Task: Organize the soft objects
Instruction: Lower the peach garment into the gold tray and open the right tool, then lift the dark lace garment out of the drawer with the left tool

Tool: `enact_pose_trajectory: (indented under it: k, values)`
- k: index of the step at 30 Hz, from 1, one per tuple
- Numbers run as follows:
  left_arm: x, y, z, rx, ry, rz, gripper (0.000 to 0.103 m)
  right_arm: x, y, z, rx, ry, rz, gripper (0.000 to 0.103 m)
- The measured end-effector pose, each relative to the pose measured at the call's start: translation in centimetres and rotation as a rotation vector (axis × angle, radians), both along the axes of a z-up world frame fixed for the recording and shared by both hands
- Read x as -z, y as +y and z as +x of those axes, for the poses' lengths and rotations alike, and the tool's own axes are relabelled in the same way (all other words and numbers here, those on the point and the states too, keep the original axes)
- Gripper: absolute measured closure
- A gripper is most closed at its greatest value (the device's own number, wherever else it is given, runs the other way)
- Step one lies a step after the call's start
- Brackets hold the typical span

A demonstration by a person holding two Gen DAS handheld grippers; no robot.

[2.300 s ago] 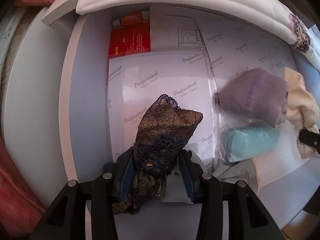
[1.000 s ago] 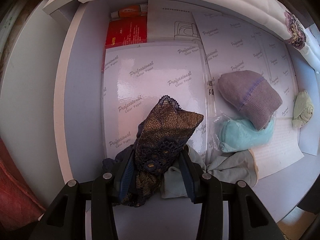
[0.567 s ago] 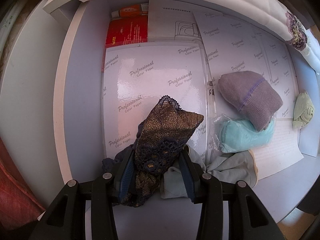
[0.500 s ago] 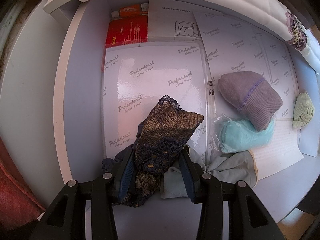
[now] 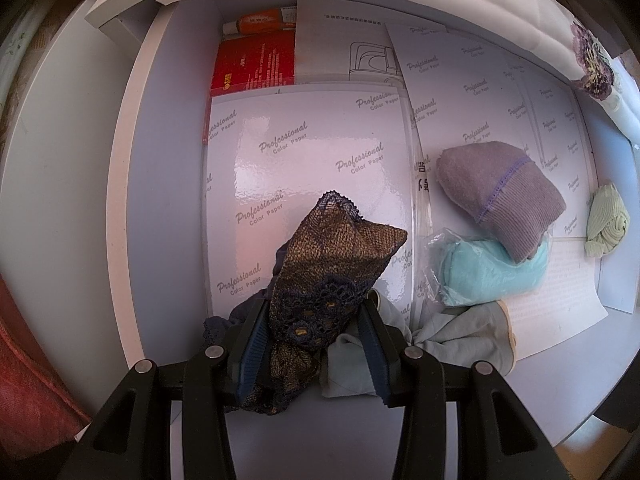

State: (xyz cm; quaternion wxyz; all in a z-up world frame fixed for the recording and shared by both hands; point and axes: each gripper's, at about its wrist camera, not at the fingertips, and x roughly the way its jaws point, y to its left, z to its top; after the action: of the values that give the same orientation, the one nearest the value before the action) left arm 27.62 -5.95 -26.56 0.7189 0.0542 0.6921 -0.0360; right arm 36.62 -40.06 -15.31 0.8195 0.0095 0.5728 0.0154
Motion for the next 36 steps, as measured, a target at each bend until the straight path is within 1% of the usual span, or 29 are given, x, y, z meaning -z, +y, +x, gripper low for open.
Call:
enact_pose_trajectory:
  k: [2, 3, 6, 10, 11, 16, 19, 24, 25, 26, 27, 29, 31, 34, 36]
  values:
    - [0.0, 0.0, 0.0, 0.001, -0.001, 0.0, 0.059, -0.7, -0.1, -0.7, 0.002, -0.021, 0.001, 0.047]
    - [0.0, 0.0, 0.0, 0.0, -0.001, 0.0, 0.059, -1.1, -0.1, -1.2, 0.007, -0.032, 0.003, 0.046]
    - [0.0, -0.1, 0.0, 0.001, -0.002, 0.002, 0.059, -2.1, 0.0, -2.4, 0.014, -0.052, 0.013, 0.045]
    - [-0.1, -0.1, 0.0, 0.001, -0.003, 0.002, 0.059, -2.5, -0.8, -4.1, 0.037, -0.074, 0.028, 0.045]
    - [-0.1, -0.1, 0.0, 0.0, -0.003, 0.002, 0.059, -1.9, -1.4, -3.4, 0.043, -0.073, 0.033, 0.045]
    - [-0.1, -0.1, 0.0, 0.0, -0.004, 0.003, 0.059, -0.7, -2.9, -6.7, 0.094, -0.055, 0.073, 0.043]
    - [-0.1, -0.1, 0.0, 0.001, -0.006, 0.003, 0.059, 1.8, -3.6, -9.1, 0.138, 0.005, 0.08, 0.041]
    - [-0.1, -0.2, 0.0, -0.001, -0.005, -0.001, 0.059, 7.9, -4.4, -12.8, 0.241, 0.186, 0.043, 0.041]
    - [-0.1, -0.1, 0.0, -0.004, -0.003, -0.005, 0.058, 8.9, -4.4, -13.3, 0.251, 0.214, 0.035, 0.041]
    - [0.0, 0.0, 0.0, -0.01, -0.001, -0.012, 0.058, 10.6, -4.2, -14.0, 0.251, 0.264, 0.011, 0.041]
    - [0.0, 0.1, 0.1, -0.014, 0.001, -0.02, 0.057, 11.4, -4.1, -14.2, 0.25, 0.287, -0.006, 0.041]
    - [0.0, 0.5, 0.2, -0.025, 0.008, -0.048, 0.053, 13.8, -3.7, -15.0, 0.237, 0.351, -0.058, 0.041]
    - [0.0, 1.0, 0.4, -0.047, 0.019, -0.083, 0.048, 15.3, -3.5, -15.3, 0.235, 0.393, -0.078, 0.041]
    - [-0.1, 1.8, 0.9, -0.081, 0.042, -0.149, 0.041, 16.4, -3.3, -15.5, 0.234, 0.428, -0.07, 0.041]
    - [-0.4, 2.4, 1.3, -0.108, 0.049, -0.184, 0.041, 16.9, -3.0, -15.5, 0.221, 0.436, -0.078, 0.041]
